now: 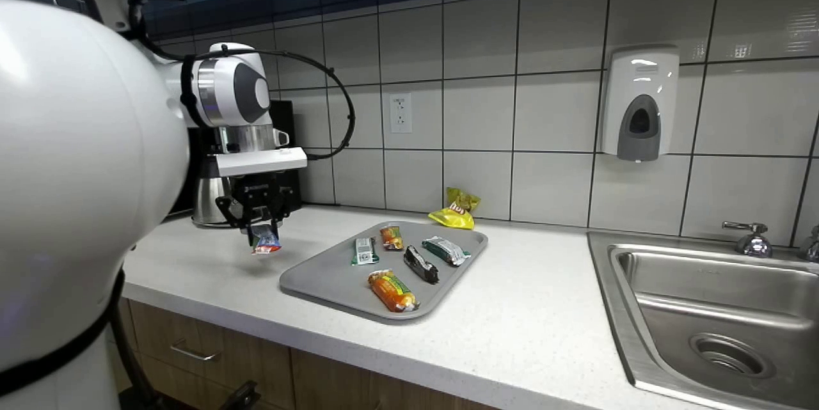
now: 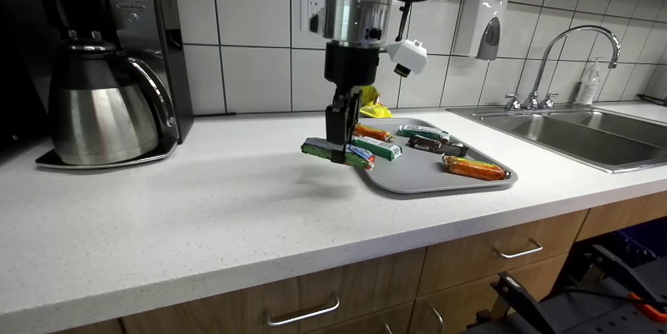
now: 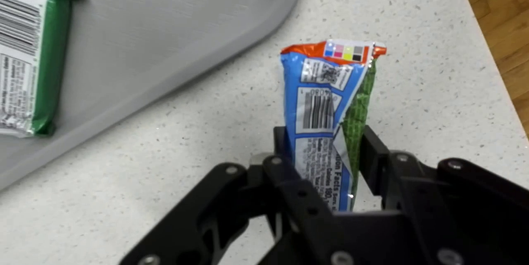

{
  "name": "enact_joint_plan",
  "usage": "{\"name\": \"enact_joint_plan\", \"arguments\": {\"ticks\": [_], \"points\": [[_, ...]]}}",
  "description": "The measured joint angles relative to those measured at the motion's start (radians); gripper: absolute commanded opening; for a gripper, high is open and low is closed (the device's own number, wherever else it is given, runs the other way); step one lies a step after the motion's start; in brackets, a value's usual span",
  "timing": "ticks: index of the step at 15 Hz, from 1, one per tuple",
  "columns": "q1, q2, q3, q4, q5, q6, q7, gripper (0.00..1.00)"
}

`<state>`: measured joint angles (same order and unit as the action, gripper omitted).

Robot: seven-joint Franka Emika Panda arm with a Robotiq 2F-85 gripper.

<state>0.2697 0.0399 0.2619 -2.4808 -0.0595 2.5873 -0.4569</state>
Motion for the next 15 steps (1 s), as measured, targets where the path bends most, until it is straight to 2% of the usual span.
{"name": "enact_joint_plan", "arguments": {"ticks": [15], "points": [[-0.047, -0.029, -0.082, -0.031, -0.084, 0.0, 0.183, 0.19]]}}
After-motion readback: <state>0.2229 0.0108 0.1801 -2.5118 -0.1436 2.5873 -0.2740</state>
